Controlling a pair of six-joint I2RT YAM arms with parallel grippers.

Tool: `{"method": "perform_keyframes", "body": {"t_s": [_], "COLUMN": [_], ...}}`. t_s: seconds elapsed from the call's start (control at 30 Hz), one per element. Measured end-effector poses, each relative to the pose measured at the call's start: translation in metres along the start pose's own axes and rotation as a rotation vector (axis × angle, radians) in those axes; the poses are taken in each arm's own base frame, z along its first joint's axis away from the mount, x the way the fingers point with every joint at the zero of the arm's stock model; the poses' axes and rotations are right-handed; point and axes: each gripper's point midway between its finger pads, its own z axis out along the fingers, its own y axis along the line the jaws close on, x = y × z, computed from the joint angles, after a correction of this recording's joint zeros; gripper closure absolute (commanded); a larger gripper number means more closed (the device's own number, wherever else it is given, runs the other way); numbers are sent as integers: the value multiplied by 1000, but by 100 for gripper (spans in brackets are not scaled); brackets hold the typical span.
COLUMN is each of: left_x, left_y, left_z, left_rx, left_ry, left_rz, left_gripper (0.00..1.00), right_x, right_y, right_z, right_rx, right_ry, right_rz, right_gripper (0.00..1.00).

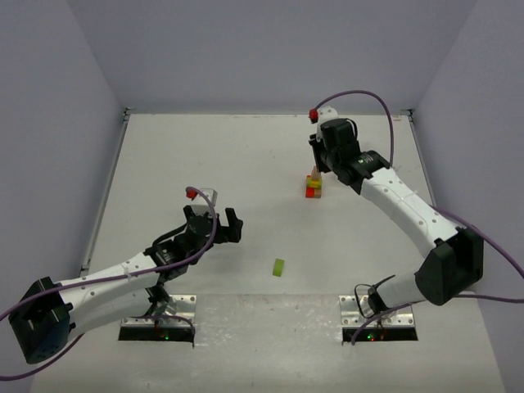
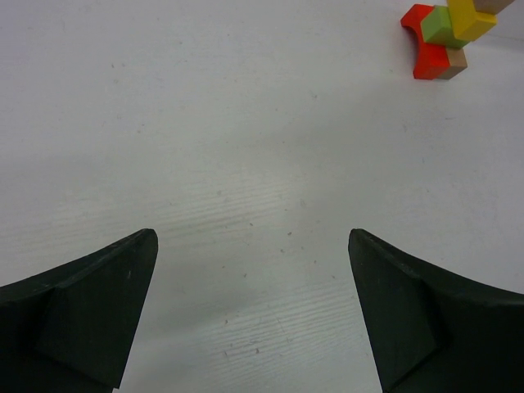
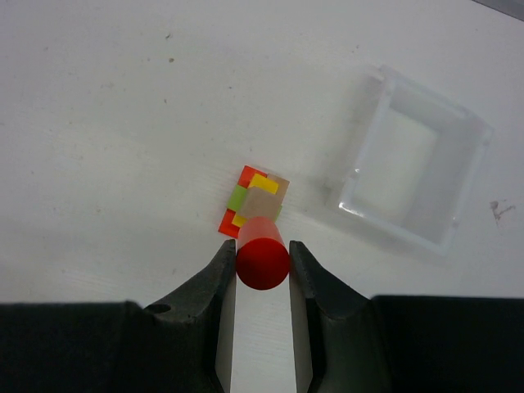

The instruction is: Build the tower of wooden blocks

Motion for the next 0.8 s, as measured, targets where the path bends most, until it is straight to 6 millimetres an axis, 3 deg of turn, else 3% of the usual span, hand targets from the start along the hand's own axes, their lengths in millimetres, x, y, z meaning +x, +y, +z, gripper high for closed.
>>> {"method": "perform_keyframes", "body": {"t_s": [0.17,0.43,0.8], "left_x": [1,-2,-3], "left_y": [5,8,8], "left_z": [-1,1,1], "left_rx": [-32,-59,-59], "left_ry": [6,3,0], "left_rz": [-3,2,1], "left_gripper": [0,0,0], "right_x": [-3,10,15], "right_y": [2,-2,-2], "right_z": [12,28,32], "right_rx": [-8,6,-5], "right_ry": [19,80,99], "right_rz": [-29,-27,3], "right_gripper": [89,87,85]}}
